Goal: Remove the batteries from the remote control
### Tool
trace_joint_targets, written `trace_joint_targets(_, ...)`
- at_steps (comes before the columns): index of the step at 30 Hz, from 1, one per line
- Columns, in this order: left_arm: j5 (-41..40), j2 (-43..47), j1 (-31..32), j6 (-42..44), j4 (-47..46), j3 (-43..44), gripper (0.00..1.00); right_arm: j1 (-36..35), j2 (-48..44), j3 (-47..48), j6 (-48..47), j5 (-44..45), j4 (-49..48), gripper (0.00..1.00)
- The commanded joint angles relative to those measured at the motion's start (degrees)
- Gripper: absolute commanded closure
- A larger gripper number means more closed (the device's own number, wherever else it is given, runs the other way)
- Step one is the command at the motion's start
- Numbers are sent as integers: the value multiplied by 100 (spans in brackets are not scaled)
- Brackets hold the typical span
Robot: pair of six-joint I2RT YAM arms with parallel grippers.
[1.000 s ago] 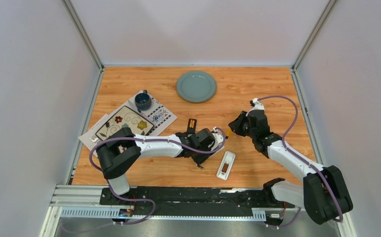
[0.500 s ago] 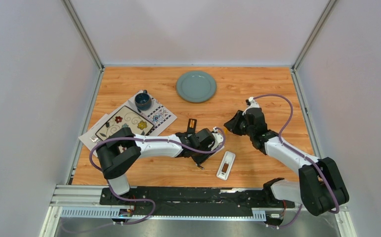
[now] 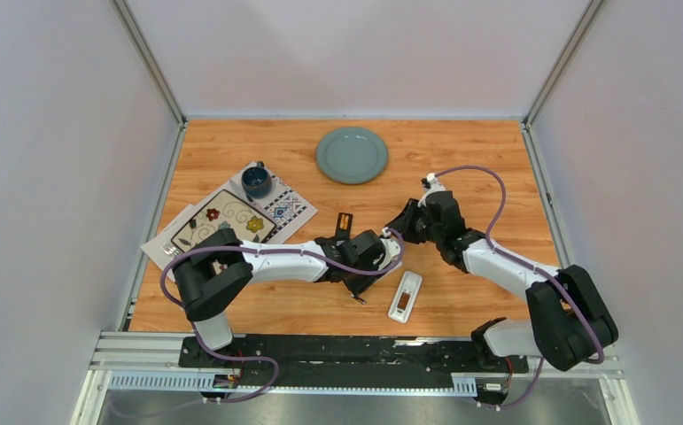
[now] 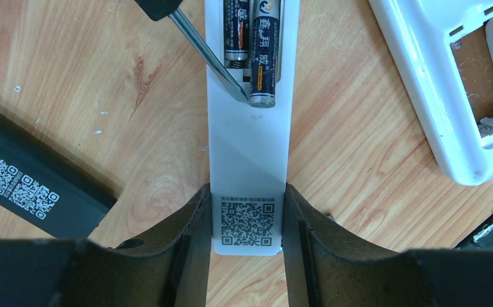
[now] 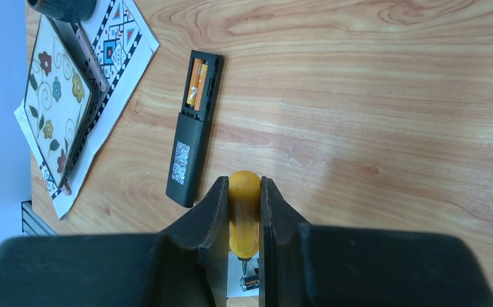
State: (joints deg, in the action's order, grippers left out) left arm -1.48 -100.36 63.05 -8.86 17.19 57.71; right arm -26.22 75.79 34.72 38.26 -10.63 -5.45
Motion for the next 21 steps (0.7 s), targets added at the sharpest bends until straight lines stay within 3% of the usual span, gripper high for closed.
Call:
trace_joint_targets(1,490,-467,32,-142,56,-164,100,-15,-55,298,-2,139,-124,100)
trace_joint_targets(21,438,-441,32,-151,127,-146,100,363,-521,281,-750,923,484,100)
